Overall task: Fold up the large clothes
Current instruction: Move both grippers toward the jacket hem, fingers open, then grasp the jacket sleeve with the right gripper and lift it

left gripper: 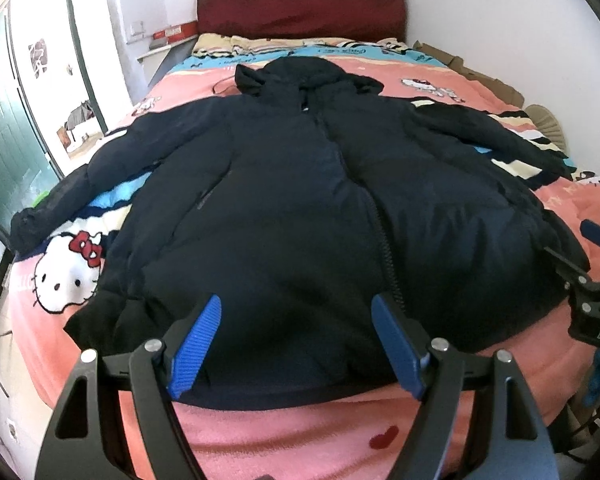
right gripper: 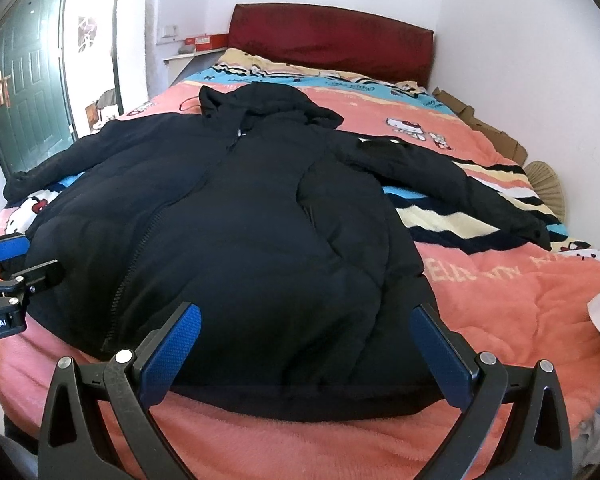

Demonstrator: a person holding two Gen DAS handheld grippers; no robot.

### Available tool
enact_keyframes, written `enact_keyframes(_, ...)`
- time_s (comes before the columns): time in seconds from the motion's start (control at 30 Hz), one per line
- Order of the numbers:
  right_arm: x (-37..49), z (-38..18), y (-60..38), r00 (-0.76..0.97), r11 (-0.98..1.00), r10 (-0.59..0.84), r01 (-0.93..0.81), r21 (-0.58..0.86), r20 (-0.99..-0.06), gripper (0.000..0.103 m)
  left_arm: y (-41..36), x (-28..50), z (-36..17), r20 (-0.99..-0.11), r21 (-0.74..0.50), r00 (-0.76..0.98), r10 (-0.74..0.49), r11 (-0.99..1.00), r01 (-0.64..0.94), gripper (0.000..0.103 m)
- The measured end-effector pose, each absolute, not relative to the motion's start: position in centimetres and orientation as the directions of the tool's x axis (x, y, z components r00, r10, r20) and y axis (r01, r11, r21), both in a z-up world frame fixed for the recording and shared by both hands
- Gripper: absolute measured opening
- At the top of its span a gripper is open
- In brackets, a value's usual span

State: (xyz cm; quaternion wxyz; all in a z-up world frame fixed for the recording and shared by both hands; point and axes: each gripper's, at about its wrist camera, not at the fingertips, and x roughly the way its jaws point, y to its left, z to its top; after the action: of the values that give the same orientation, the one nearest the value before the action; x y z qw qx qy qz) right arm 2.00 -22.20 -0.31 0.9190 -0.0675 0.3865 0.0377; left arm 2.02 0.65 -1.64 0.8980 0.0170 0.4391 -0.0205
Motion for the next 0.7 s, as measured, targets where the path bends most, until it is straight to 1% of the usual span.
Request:
enact_keyframes(0.27,2.8,-0.7,-22.4,0.693,0.988,0.020,-0.124,-0.092,-0.720,0.103,2.1,2.9,-2.4,-0.818,-0.036,0.573,-0.042,0.999,0.021,0.077)
enact_keyframes(0.6,3.6,0.2,-23.9,0.707,0.993,-0.021,-0.066,-0.096,-0.707,0.103,3.2,3.6,-1.5,-0.785,0.022,0.619,0.041,0.999,-0.038,0.077)
enact_keyframes(0.7,3.7,0.1,-23.8,0.702,0.993,-0.019,-0.069,-0.094,-0.712,0.103,3.4,4.0,-1.2,-0.781,0.015,0.623,0.044,0.999,-0.051,0.077)
